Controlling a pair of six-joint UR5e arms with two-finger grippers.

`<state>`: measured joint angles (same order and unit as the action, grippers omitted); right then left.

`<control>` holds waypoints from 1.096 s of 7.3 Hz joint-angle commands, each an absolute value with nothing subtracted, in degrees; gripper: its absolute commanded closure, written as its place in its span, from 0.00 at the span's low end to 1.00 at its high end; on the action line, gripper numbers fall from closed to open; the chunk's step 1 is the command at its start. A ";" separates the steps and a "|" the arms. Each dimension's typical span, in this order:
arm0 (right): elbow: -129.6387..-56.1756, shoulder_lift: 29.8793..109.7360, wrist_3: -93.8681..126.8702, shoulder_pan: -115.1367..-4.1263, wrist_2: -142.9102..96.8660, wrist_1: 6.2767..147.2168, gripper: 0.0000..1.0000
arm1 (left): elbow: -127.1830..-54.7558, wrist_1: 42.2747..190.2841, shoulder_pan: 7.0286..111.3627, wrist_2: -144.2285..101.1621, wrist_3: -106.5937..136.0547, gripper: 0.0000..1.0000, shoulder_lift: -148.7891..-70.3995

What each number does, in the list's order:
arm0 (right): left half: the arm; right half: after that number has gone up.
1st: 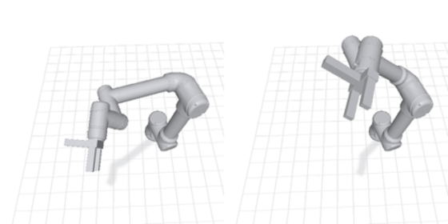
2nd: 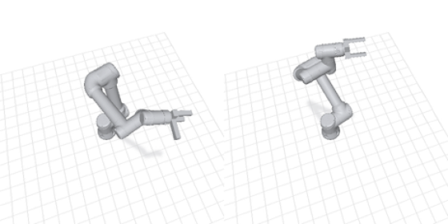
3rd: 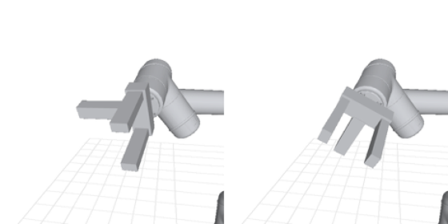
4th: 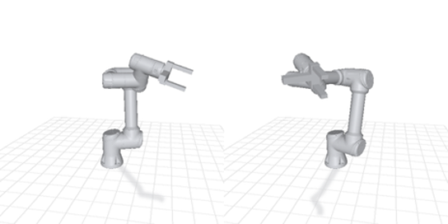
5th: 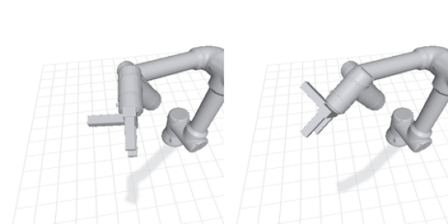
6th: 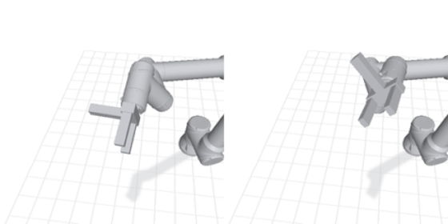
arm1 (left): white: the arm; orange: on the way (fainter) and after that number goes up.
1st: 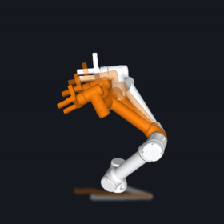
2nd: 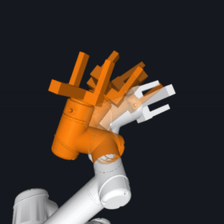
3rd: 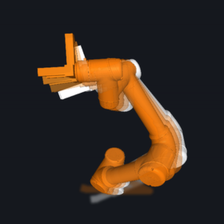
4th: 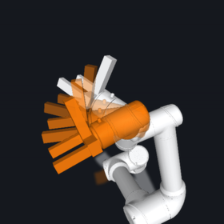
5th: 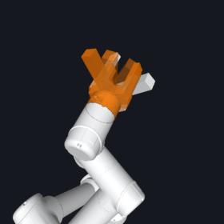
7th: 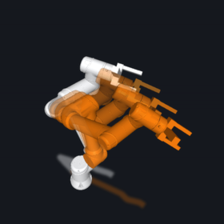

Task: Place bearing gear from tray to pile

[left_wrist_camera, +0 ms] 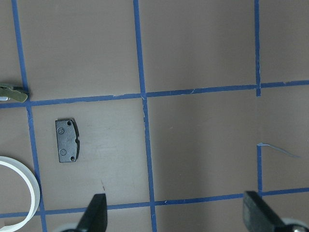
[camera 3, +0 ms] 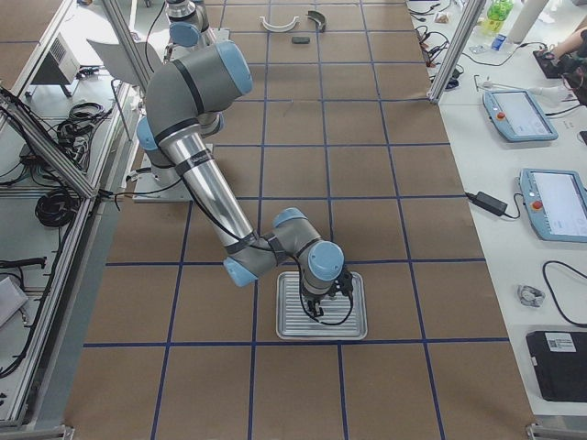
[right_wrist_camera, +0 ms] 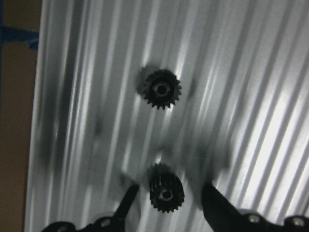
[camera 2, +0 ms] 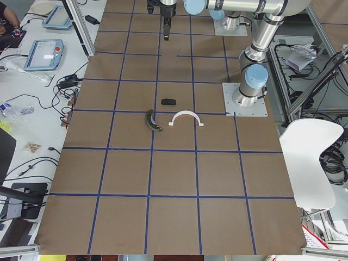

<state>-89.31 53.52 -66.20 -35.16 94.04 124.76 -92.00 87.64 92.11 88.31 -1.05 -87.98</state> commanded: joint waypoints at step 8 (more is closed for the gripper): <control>-89.12 53.96 -65.66 -35.16 94.74 124.72 0.90 | -92.02 87.63 92.11 88.15 -1.05 0.00 -87.89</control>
<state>-89.17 53.65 -65.72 -35.16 94.20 124.79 -92.02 87.63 92.11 88.15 -1.01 -87.89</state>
